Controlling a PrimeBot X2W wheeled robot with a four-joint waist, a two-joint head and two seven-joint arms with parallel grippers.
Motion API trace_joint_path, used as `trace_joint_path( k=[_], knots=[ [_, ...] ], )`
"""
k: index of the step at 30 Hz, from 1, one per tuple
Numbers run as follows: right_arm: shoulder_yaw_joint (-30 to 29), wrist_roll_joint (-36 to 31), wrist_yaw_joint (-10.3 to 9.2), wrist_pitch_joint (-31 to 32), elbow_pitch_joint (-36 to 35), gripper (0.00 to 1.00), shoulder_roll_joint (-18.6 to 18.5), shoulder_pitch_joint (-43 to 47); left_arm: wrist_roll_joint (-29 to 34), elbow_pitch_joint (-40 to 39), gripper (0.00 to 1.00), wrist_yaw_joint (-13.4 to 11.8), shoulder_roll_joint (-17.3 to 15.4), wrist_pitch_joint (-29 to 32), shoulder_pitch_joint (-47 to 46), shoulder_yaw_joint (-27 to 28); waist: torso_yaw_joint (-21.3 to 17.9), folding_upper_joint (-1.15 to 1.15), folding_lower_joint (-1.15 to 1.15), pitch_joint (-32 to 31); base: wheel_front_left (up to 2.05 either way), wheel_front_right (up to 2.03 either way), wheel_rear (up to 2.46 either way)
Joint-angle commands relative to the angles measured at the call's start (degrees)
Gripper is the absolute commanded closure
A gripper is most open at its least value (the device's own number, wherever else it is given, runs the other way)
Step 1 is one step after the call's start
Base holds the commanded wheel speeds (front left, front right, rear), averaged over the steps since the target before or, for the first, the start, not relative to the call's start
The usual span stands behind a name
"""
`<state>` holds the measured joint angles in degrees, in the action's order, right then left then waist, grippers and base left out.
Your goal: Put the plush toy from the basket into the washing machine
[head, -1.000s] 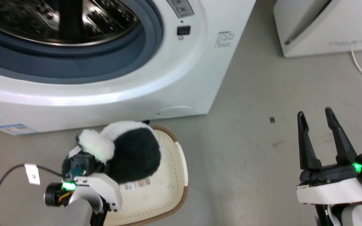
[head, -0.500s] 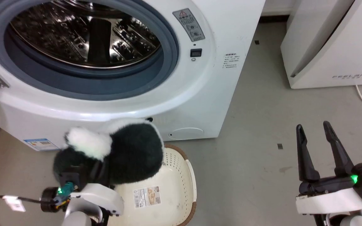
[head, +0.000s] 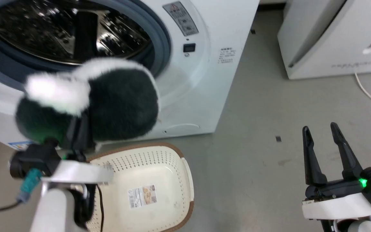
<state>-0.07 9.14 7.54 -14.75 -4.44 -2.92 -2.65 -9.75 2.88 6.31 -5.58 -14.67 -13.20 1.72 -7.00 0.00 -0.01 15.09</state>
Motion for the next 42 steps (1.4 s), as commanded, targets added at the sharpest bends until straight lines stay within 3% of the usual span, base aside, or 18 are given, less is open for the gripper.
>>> trace_joint_path(
  k=[1,11,16,27,35,42],
  knots=[
    [0.0,0.4,-0.05,-0.2,-0.5,0.0,0.0,-0.8,0.1,-0.9,1.0,0.4,-0.4,-0.3,-2.3,0.4,-1.1,0.0,0.01,1.8,0.0,0.0,0.0],
    [0.5,2.1,-0.05,-0.2,-3.9,0.0,0.0,-4.3,-1.8,5.2,1.0,1.0,-7.8,0.1,-20.6,2.7,-5.5,0.0,0.01,12.6,0.0,0.0,0.0],
    [1.1,3.2,-0.05,-0.2,-5.6,0.0,0.0,-6.0,-3.2,9.6,1.0,1.1,-13.2,2.4,-31.9,4.0,-7.7,0.0,0.01,17.8,0.0,0.0,0.0],
    [2.1,5.6,-0.05,-0.2,-7.9,0.0,0.0,-9.1,-1.5,24.6,1.0,1.1,-22.1,6.9,-56.0,-0.1,-10.0,0.0,0.01,26.6,0.0,0.0,0.0],
    [2.2,6.7,-0.05,-0.2,-8.1,0.0,0.0,-10.3,0.5,39.5,1.0,1.2,-24.9,12.7,-63.7,-5.1,-10.6,0.0,0.01,30.0,0.0,0.0,0.0],
    [2.1,7.0,-0.05,-0.2,-8.4,0.0,0.0,-11.0,-3.2,46.8,1.0,1.2,-25.7,18.9,-65.9,-12.4,-10.5,0.0,0.01,31.4,0.0,0.0,0.0]
  ],
)
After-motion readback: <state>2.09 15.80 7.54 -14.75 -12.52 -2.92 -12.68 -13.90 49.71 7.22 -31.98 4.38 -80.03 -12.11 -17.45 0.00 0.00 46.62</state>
